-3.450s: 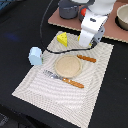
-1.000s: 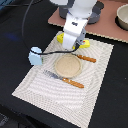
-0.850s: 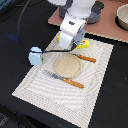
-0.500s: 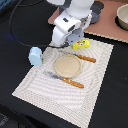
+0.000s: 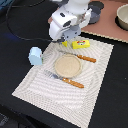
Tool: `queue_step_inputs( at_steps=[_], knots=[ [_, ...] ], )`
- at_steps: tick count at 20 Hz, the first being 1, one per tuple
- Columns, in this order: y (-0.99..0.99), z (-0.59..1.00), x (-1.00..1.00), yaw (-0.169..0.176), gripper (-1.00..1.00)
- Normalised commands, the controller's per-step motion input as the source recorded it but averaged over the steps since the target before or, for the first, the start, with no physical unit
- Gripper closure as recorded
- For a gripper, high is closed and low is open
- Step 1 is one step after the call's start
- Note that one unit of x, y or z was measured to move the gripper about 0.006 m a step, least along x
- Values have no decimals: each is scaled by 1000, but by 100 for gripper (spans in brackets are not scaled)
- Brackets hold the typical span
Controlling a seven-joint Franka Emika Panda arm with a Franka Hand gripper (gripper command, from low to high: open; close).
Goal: Interact with the objects in diverse but meaningful ways.
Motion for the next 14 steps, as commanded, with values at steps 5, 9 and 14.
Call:
queue_step_inputs(
  at_steps=[5,9,14],
  knots=[
    [308,-282,-806,0,-100],
    [49,-271,-305,-23,-100],
    [0,-161,0,-85,-100]
  ],
)
